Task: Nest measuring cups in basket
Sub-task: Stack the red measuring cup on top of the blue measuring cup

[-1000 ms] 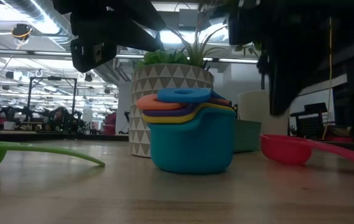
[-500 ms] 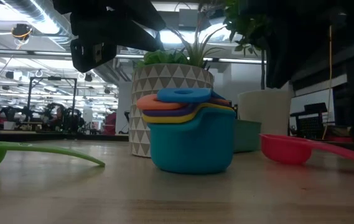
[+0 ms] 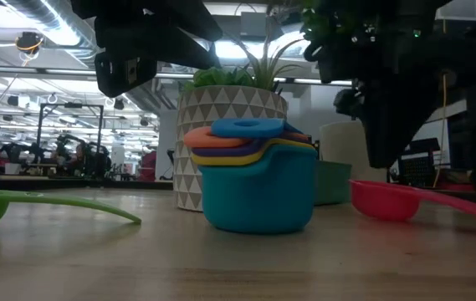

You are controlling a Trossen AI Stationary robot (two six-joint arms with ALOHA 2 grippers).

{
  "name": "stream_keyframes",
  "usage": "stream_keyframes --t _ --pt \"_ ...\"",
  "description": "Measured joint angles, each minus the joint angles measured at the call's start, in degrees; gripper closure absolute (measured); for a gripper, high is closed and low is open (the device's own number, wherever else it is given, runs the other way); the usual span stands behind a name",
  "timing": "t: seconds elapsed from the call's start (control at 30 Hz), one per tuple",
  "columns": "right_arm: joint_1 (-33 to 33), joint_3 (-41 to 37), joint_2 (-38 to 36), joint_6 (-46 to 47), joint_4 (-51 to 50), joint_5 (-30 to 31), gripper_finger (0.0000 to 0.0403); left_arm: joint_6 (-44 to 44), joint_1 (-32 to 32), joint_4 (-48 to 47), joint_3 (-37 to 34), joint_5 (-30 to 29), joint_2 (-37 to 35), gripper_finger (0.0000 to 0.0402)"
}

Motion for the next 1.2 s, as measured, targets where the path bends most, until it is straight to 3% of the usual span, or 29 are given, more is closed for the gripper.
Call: stream_keyframes --t 1.2 --pt "-1.9 -0.1 2.0 -1.8 3.0 -2.2 0.0323 0.0 0.0 0.0 0.0 0.0 0.0 0.0319"
